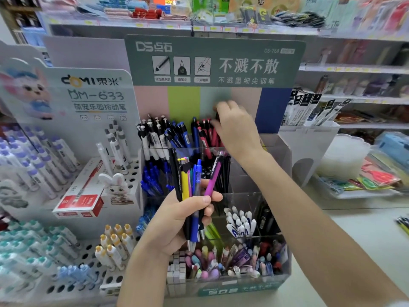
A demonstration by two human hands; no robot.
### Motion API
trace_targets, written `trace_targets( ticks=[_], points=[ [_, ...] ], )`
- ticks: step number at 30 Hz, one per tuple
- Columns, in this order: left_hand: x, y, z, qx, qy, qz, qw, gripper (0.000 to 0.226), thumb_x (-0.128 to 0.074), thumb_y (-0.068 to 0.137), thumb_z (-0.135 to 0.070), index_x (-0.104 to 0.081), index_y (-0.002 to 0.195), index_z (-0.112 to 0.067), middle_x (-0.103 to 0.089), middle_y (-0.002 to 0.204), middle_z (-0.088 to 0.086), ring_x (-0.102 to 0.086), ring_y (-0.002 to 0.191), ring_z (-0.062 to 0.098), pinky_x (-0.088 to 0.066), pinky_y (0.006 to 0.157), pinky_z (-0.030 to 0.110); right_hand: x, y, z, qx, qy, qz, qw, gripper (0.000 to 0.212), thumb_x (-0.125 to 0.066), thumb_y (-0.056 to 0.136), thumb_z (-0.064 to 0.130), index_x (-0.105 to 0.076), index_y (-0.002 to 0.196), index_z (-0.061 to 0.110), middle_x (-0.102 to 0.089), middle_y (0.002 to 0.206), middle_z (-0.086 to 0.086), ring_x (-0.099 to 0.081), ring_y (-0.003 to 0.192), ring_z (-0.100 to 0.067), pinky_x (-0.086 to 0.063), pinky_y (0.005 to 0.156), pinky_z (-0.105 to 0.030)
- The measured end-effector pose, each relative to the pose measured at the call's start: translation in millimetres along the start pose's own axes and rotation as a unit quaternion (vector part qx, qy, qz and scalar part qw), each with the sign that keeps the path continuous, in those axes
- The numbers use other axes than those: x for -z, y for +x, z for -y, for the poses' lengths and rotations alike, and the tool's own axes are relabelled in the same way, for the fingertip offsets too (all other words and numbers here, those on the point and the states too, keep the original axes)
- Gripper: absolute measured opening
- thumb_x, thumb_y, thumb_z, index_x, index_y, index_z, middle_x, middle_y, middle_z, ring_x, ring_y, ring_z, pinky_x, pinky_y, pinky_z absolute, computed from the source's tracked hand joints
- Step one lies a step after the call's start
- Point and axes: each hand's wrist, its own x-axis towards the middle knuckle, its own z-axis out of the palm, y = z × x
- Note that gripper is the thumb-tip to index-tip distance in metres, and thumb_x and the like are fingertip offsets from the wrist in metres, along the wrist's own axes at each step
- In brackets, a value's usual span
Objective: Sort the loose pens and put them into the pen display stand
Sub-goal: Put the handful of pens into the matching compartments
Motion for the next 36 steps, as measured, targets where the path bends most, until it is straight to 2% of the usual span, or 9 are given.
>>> trace_targets(
  ticks=[4, 9, 16, 19, 22, 25, 30, 33, 36],
  points=[
    [5, 0, 0, -0.01, -0.014, 0.009, 1.0, 0.038, -0.072, 0.065, -0.014, -0.064, 0.102, -0.008, -0.067, 0.089, 0.013, -0.054, 0.061, 0.014, -0.046, 0.053, 0.026, -13, -27, -7, 0.022, -0.037, -0.092, 0.995, 0.031, -0.049, 0.091, 0.035, -0.07, 0.101, 0.015, -0.066, 0.101, -0.001, -0.053, 0.102, -0.028, -0.036, 0.089, -0.043],
    [9, 0, 0, -0.018, -0.031, 0.009, 0.999, 0.041, -0.071, 0.066, -0.014, -0.062, 0.105, -0.005, -0.066, 0.088, 0.014, -0.054, 0.061, 0.015, -0.046, 0.052, 0.025, -21, -30, 0, -0.003, 0.044, -0.059, 0.997, 0.057, -0.042, 0.09, 0.056, -0.065, 0.116, 0.01, -0.067, 0.116, -0.004, -0.056, 0.116, -0.026, -0.026, 0.11, -0.056],
    [8, 0, 0, -0.037, -0.004, 0.035, 0.999, 0.031, -0.069, 0.07, -0.015, -0.066, 0.1, -0.012, -0.067, 0.09, 0.013, -0.054, 0.062, 0.015, -0.046, 0.055, 0.026, -36, -27, -3, 0.006, -0.02, -0.164, 0.986, 0.036, -0.054, 0.091, 0.034, -0.067, 0.114, 0.009, -0.069, 0.11, -0.005, -0.062, 0.107, -0.026, -0.033, 0.107, -0.055],
    [6, -2, 2, -0.038, -0.008, 0.063, 0.997, 0.024, -0.067, 0.071, -0.013, -0.07, 0.095, -0.019, -0.067, 0.091, 0.012, -0.054, 0.062, 0.014, -0.046, 0.057, 0.026, -11, -39, -3, -0.01, 0.138, -0.213, 0.967, 0.034, -0.052, 0.095, 0.027, -0.064, 0.119, 0.007, -0.068, 0.113, -0.005, -0.059, 0.111, -0.025, -0.041, 0.103, -0.041],
    [3, 0, 5, -0.037, -0.019, 0.075, 0.996, 0.025, -0.066, 0.073, -0.011, -0.069, 0.097, -0.018, -0.066, 0.091, 0.012, -0.053, 0.062, 0.014, -0.046, 0.058, 0.026, 38, -65, 4, -0.142, 0.45, -0.089, 0.877, 0.039, -0.046, 0.095, 0.041, -0.07, 0.104, 0.011, -0.067, 0.083, 0.005, -0.062, 0.077, -0.014, -0.051, 0.068, -0.033],
    [-4, 4, 9, -0.035, -0.017, 0.072, 0.997, 0.027, -0.066, 0.075, -0.011, -0.067, 0.101, -0.012, -0.067, 0.091, 0.013, -0.056, 0.063, 0.015, -0.047, 0.057, 0.026, 57, -90, 11, -0.198, 0.526, 0.173, 0.808, 0.026, -0.06, 0.092, 0.035, -0.071, 0.092, 0.013, -0.059, 0.059, 0.007, -0.051, 0.05, -0.001, -0.039, 0.049, -0.016],
    [-14, 6, 14, 0.036, 0.021, 0.055, 0.998, 0.02, -0.056, 0.079, -0.006, -0.052, 0.098, -0.002, -0.071, 0.099, 0.021, -0.072, 0.079, 0.029, -0.057, 0.061, 0.031, 66, -86, -7, -0.305, 0.645, 0.051, 0.698, 0.018, -0.052, 0.096, 0.013, -0.052, 0.079, 0.01, -0.06, 0.063, -0.005, -0.034, 0.037, -0.009, -0.022, 0.035, -0.018],
    [-17, 7, 19, 0.045, 0.067, 0.046, 0.996, 0.017, -0.058, 0.078, -0.008, -0.05, 0.092, -0.003, -0.069, 0.082, 0.017, -0.063, 0.057, 0.023, -0.051, 0.052, 0.028, 81, -86, -17, -0.261, 0.585, 0.151, 0.753, 0.004, -0.06, 0.09, 0.009, -0.06, 0.094, 0.01, -0.056, 0.063, -0.007, -0.04, 0.036, -0.003, -0.027, 0.034, -0.014],
    [-19, 9, 24, 0.052, 0.064, 0.055, 0.995, 0.017, -0.064, 0.078, -0.009, -0.051, 0.087, -0.003, -0.057, 0.065, 0.011, -0.045, 0.046, 0.017, -0.04, 0.048, 0.026, 84, -95, -9, -0.169, 0.511, 0.277, 0.796, 0.032, -0.069, 0.084, 0.01, -0.065, 0.113, 0.023, -0.054, 0.061, -0.005, -0.045, 0.04, -0.002, -0.032, 0.039, -0.011]
  ],
)
